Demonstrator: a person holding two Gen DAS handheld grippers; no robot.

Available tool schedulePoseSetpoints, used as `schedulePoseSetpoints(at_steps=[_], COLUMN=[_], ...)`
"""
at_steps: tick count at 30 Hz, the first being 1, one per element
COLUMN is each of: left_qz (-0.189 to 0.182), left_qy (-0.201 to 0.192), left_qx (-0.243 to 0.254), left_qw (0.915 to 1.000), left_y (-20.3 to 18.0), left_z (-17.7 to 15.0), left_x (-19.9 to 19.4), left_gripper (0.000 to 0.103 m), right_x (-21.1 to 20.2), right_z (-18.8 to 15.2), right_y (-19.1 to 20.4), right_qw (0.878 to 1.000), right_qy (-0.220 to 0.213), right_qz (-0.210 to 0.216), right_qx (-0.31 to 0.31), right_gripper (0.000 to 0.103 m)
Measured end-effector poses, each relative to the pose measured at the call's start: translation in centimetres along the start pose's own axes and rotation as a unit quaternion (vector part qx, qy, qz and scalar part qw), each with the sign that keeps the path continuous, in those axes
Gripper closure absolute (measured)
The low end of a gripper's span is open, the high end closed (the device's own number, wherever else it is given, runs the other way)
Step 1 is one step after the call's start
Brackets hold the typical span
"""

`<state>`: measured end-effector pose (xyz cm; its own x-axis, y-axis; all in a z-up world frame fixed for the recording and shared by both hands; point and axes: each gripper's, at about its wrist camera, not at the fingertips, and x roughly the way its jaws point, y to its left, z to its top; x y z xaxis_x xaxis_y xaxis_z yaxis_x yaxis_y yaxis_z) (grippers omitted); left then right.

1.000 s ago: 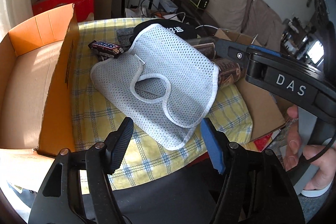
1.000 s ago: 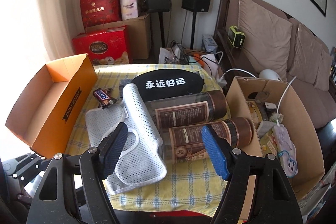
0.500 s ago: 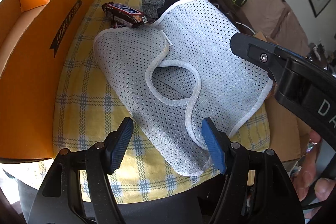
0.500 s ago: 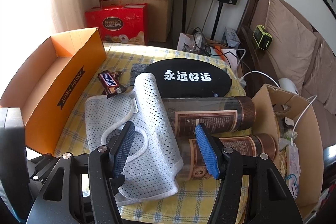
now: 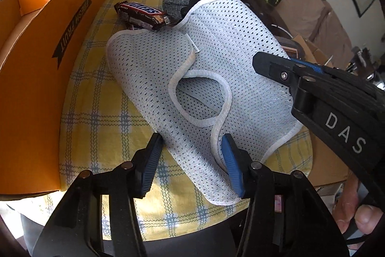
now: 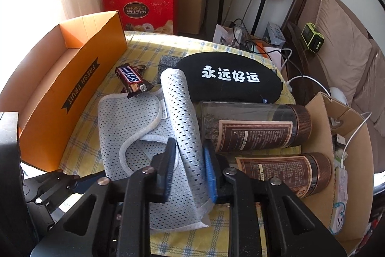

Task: Organize objects
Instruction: 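Close the left gripper on the edge of the white mesh harness, then lift the harness with the left gripper and lower it into the orange box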

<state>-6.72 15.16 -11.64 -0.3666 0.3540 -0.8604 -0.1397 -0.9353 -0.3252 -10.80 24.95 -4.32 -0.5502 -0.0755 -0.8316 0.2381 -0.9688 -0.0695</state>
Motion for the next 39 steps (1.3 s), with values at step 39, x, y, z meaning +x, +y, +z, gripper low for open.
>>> schedulePoseSetpoints(at_steps=[39], left_qz=[-0.082], left_qy=[-0.138], left_qx=[0.023], left_qw=[0.9868], left_y=[6.0], left_z=[7.1], left_x=[-19.9], left_gripper=[0.095], right_x=[-15.7], right_z=[5.6], right_y=[4.6], right_qw=[0.981], right_qy=[-0.172], right_qz=[0.083], right_qx=[0.035], right_gripper=[0.096])
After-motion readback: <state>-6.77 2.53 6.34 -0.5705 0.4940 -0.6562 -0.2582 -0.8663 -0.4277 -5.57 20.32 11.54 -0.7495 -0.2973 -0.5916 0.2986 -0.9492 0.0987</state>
